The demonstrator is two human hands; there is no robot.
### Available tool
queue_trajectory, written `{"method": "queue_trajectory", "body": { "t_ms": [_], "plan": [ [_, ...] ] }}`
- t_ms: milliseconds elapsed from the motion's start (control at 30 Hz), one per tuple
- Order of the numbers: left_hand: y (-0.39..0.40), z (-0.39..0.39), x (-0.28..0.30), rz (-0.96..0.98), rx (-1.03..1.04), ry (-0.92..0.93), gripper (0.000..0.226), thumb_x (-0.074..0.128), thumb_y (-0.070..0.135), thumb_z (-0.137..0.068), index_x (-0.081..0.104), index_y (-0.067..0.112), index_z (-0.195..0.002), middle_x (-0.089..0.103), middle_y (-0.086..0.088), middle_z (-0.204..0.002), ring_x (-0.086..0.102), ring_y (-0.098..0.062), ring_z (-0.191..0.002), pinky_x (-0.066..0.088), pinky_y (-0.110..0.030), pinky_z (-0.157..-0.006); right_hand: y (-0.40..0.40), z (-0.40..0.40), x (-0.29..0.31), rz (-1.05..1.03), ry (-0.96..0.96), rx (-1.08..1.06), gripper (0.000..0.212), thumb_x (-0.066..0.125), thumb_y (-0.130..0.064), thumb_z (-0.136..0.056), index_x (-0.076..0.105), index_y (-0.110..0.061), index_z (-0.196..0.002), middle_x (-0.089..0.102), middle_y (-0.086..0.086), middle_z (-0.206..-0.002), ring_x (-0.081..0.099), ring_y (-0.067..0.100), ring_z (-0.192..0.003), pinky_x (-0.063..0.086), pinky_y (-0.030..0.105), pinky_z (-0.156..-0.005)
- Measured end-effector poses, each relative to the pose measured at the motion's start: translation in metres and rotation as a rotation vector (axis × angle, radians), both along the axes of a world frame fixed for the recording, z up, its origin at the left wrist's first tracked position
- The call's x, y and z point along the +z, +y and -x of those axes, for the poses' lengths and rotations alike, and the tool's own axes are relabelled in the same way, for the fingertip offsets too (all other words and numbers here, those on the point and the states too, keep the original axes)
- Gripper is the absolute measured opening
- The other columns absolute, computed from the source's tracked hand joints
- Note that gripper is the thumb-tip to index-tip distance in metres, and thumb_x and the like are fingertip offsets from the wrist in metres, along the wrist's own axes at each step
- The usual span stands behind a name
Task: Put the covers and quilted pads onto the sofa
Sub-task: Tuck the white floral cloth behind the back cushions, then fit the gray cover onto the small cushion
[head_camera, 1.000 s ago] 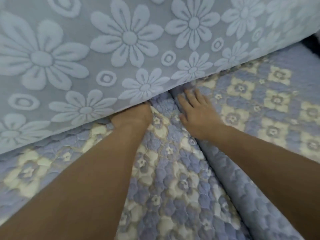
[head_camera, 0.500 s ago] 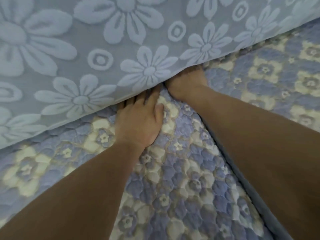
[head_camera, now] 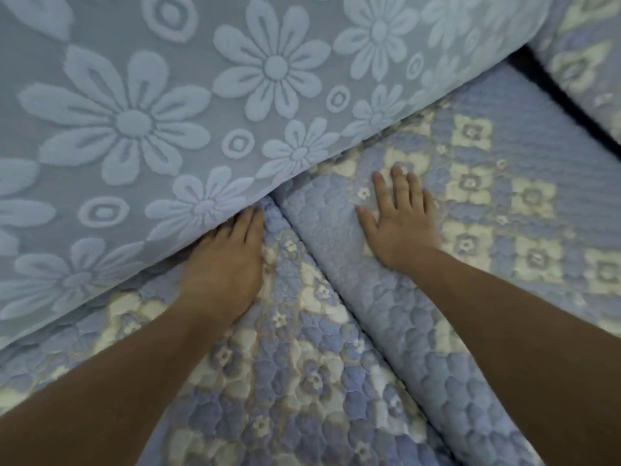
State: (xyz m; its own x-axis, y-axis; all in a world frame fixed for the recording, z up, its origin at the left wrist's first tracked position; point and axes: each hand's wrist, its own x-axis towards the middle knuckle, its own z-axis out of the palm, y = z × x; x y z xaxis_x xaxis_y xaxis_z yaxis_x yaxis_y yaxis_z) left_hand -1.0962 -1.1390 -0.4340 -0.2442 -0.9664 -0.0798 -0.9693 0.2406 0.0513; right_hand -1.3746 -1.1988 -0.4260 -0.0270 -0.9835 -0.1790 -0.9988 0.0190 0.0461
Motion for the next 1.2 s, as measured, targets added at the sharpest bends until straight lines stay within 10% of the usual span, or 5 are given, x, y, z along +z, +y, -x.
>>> {"method": "queue_trajectory", "body": {
  "t_ms": [400, 600, 767, 933, 1200],
  "plan": [
    [-0.045, 0.069, -0.02, -0.156, -0.067, -0.036, 0.074, 0.034, 0.024, -0.08, 0.041, 0.015, -0.152, 0.039, -0.008, -0.158, 0.038, -0.029, -0.145, 0.034, -0.057, -0.113, -0.005, 0.009, -0.019, 0.054, -0.094, 0.036, 0.07, 0.014, -0.059, -0.101, -0.003, -0.025, -0.16, -0.01, 0.01, -0.167, -0.012, 0.033, -0.153, -0.005, 0.053, -0.122],
    [-0.062, 0.09, 0.013, -0.448, 0.058, -0.275, 0.065, 0.033, 0.019, -0.101, 0.008, 0.018, -0.161, 0.006, -0.004, -0.169, 0.013, -0.028, -0.154, 0.02, -0.047, -0.122, -0.024, 0.025, 0.018, -0.307, -0.247, 0.089, 0.071, 0.02, -0.06, -0.1, -0.009, -0.032, -0.158, -0.022, 0.001, -0.165, -0.023, 0.03, -0.15, -0.011, 0.051, -0.121],
    [-0.012, 0.153, 0.105, -0.767, 0.064, -0.358, 0.047, 0.035, 0.026, -0.104, 0.04, 0.02, -0.151, 0.044, -0.006, -0.152, 0.046, -0.026, -0.137, 0.039, -0.036, -0.112, 0.035, 0.111, 0.089, -0.626, -0.321, 0.181, 0.056, 0.028, -0.042, -0.106, 0.018, -0.026, -0.159, 0.0, 0.0, -0.168, 0.001, 0.027, -0.153, 0.007, 0.049, -0.123],
    [0.087, 0.247, 0.204, -0.943, -0.068, -0.145, 0.049, 0.046, 0.038, -0.097, 0.053, 0.019, -0.141, 0.05, -0.008, -0.149, 0.051, -0.026, -0.132, 0.043, -0.035, -0.108, 0.251, 0.229, 0.177, -0.902, -0.264, -0.209, 0.052, 0.039, -0.023, -0.103, 0.032, -0.026, -0.154, 0.021, 0.005, -0.164, 0.027, 0.029, -0.147, 0.025, 0.046, -0.119],
    [0.221, 0.386, 0.345, -0.841, -0.29, 0.188, 0.037, 0.045, 0.024, -0.104, 0.056, 0.02, -0.139, 0.056, -0.005, -0.141, 0.061, -0.022, -0.108, 0.049, -0.035, -0.091, 0.465, 0.307, 0.365, -0.309, -0.587, -1.044, 0.033, 0.041, -0.017, -0.103, 0.063, -0.002, -0.122, 0.064, 0.02, -0.121, 0.06, 0.036, -0.11, 0.048, 0.041, -0.092]
  ]
}}
